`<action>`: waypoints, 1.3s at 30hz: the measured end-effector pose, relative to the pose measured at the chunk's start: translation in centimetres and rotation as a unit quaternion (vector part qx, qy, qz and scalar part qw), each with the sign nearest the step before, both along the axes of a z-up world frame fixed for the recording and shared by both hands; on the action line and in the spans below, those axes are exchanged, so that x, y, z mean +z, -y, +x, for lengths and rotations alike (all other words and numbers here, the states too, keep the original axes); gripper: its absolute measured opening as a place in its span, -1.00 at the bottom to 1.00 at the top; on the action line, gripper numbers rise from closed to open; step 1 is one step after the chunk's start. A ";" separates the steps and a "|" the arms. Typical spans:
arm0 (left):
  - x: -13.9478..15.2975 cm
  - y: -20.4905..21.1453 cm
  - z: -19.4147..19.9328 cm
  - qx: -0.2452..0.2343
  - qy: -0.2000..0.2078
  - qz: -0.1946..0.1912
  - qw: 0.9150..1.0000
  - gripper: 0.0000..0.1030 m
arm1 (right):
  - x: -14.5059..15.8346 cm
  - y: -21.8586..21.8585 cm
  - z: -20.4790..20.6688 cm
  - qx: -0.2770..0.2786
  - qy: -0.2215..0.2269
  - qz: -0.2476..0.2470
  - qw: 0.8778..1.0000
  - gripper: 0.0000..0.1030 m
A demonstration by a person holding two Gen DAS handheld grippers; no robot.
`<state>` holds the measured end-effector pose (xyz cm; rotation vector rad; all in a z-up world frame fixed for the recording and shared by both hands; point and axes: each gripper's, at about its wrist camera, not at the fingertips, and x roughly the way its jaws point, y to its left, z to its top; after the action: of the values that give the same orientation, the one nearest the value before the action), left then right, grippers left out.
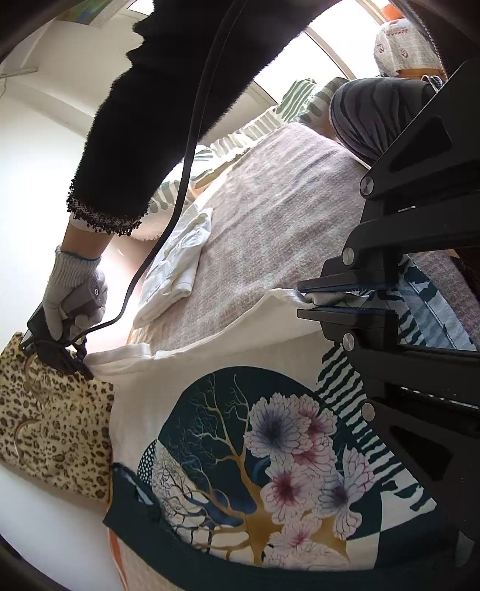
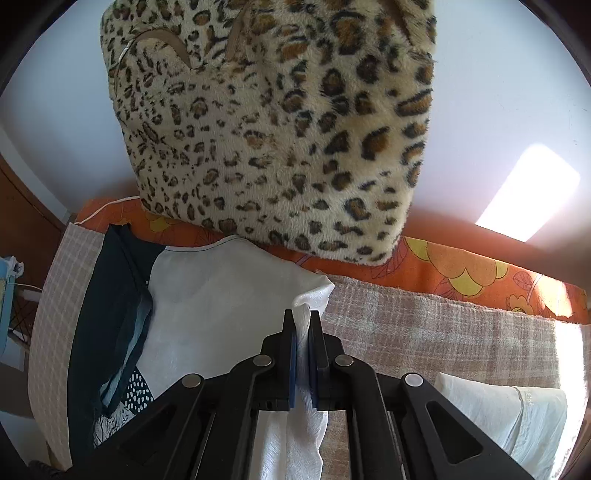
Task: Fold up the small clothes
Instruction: 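Fold the white side panel lengthwise over the shirt's center with both tools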
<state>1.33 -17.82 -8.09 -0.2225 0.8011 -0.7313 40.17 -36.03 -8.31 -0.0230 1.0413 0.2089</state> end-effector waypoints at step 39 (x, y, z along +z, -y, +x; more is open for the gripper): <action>-3.0 -9.1 -0.8 0.087 -0.064 -0.033 0.994 -0.76 | -7.6 -11.3 -7.3 0.037 -0.079 0.103 0.991 -0.08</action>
<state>0.54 -8.70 -11.14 -0.3979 0.8675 -0.5832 32.83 -24.71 -15.86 0.1437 1.1740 0.3907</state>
